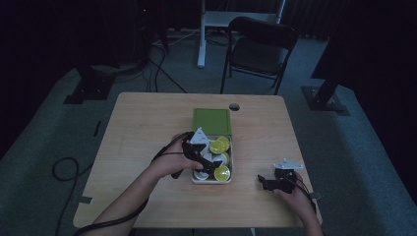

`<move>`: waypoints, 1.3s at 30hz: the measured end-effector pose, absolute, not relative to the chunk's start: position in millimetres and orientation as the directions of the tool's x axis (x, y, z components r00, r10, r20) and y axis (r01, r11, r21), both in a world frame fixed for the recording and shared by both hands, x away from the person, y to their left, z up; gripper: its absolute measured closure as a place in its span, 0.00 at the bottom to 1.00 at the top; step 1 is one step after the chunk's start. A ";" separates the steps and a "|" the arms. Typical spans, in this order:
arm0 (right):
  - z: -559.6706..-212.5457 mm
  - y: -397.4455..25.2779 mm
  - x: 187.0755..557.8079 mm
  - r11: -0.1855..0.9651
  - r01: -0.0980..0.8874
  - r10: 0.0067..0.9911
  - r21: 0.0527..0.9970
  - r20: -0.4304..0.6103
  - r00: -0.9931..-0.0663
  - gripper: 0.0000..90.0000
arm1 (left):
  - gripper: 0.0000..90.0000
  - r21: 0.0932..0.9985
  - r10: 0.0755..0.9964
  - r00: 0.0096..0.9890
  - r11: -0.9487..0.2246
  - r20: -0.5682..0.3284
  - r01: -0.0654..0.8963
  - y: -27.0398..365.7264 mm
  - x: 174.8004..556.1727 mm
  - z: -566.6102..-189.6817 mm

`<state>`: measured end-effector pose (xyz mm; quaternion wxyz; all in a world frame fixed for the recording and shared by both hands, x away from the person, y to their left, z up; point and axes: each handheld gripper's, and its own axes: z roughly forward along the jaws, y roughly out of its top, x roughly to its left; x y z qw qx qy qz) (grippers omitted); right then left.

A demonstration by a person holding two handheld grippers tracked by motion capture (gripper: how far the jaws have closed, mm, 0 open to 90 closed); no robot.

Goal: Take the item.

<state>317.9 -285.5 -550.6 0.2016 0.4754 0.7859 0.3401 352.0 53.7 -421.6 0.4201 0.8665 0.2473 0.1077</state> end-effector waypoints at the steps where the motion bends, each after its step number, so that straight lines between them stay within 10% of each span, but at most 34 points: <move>1: -550.5 -285.6 317.9 0.317 0.610 0.884 0.726 0.006 -0.467 0.14 | 0.01 0.781 0.524 0.851 -0.524 -0.019 0.340 52.5 354.1 -422.2; 30: -550.6 -285.3 317.2 0.317 0.610 0.884 0.726 0.007 -0.467 0.14 | 0.19 0.690 0.572 0.820 -0.583 -0.026 0.429 26.8 391.4 -443.6; 39: -550.6 -285.2 316.8 0.319 0.610 0.883 0.726 0.006 -0.469 0.14 | 0.39 0.668 0.583 0.812 -0.600 -0.012 0.441 21.3 391.8 -444.6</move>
